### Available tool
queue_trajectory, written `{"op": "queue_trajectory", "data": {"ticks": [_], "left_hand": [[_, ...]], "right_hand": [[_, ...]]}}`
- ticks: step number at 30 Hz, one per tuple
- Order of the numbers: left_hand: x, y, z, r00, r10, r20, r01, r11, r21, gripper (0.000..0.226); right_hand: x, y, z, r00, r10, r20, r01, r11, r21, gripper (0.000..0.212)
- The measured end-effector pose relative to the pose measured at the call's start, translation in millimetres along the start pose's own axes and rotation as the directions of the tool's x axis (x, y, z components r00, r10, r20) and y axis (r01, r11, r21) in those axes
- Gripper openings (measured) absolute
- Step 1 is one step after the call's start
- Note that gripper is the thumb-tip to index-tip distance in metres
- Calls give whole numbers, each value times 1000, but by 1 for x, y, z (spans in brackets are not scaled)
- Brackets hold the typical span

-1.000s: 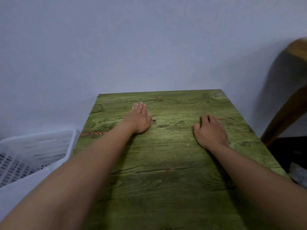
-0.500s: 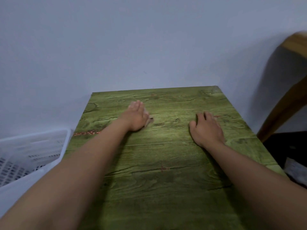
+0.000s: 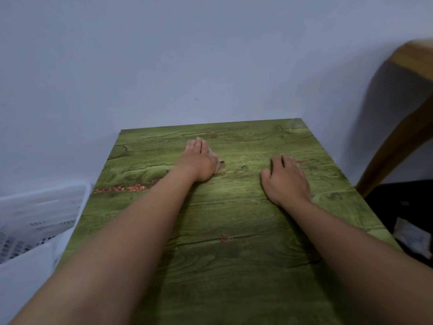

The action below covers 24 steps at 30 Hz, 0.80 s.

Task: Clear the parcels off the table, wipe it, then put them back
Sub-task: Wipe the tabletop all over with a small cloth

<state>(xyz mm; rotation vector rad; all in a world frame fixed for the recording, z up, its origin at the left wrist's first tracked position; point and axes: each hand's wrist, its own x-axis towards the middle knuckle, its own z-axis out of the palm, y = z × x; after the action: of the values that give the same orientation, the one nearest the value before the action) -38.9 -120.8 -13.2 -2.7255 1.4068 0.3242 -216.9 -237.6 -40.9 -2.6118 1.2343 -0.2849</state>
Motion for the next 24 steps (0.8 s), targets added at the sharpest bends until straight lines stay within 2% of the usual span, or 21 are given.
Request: {"op": "queue_trajectory", "data": {"ticks": [1, 4, 5, 7, 8, 9, 11, 12, 13, 15, 16, 19, 20, 21, 23, 24], "left_hand": [[0, 2, 1, 1000, 17, -7, -17, 1000, 14, 71], [-8, 22, 11, 967, 256, 5, -256, 967, -10, 66], [-3, 19, 10, 970, 241, -23, -242, 970, -27, 65], [9, 5, 5, 998, 34, -60, -36, 999, -31, 66], [11, 3, 4, 998, -16, -57, 16, 1000, -2, 67], [11, 8, 6, 999, 21, -45, -21, 1000, 10, 68], [7, 18, 12, 983, 185, 7, -185, 983, 0, 65], [7, 18, 13, 979, 205, 11, -205, 979, -19, 64], [11, 12, 10, 988, 157, -3, -157, 987, -34, 63], [15, 2, 1, 999, -33, -2, 33, 999, -31, 65], [14, 7, -1, 999, -39, 5, 39, 999, -18, 66], [-1, 42, 12, 974, 220, 49, -219, 975, -35, 66], [-2, 44, 15, 968, 248, 44, -245, 968, -55, 65], [6, 38, 14, 978, 208, 14, -207, 976, -64, 64], [18, 23, 5, 1000, -7, -16, 6, 998, -68, 65], [20, 25, 2, 998, -58, -9, 58, 997, -47, 67]], "right_hand": [[0, 1, 0, 1000, 3, -5, -3, 1000, 5, 52], [1, 2, 0, 1000, 7, 2, -7, 1000, 3, 53], [1, 1, 0, 1000, 6, 7, -6, 1000, 4, 53], [-1, 1, 0, 1000, 5, 13, -5, 1000, 10, 53], [-1, 0, 1, 1000, 7, 7, -7, 1000, 13, 53], [-1, 1, 1, 1000, 7, 3, -7, 1000, 13, 53], [1, 1, 1, 1000, 3, 1, -3, 1000, 3, 53], [2, 1, 1, 1000, 5, 7, -5, 1000, -1, 53], [1, 1, 0, 1000, 7, 14, -7, 1000, 1, 54], [0, 0, 1, 1000, 8, 15, -8, 1000, 8, 53], [0, 0, 1, 1000, 9, 6, -9, 1000, 8, 53], [2, 0, 1, 1000, 7, -3, -7, 1000, -8, 51], [2, 1, 2, 1000, 9, 3, -9, 1000, -6, 50], [2, 0, 1, 1000, 8, 10, -8, 1000, 0, 51], [1, 0, 3, 1000, 7, 21, -7, 1000, 6, 52], [1, 0, 4, 1000, 5, 16, -5, 1000, 6, 52]]}}
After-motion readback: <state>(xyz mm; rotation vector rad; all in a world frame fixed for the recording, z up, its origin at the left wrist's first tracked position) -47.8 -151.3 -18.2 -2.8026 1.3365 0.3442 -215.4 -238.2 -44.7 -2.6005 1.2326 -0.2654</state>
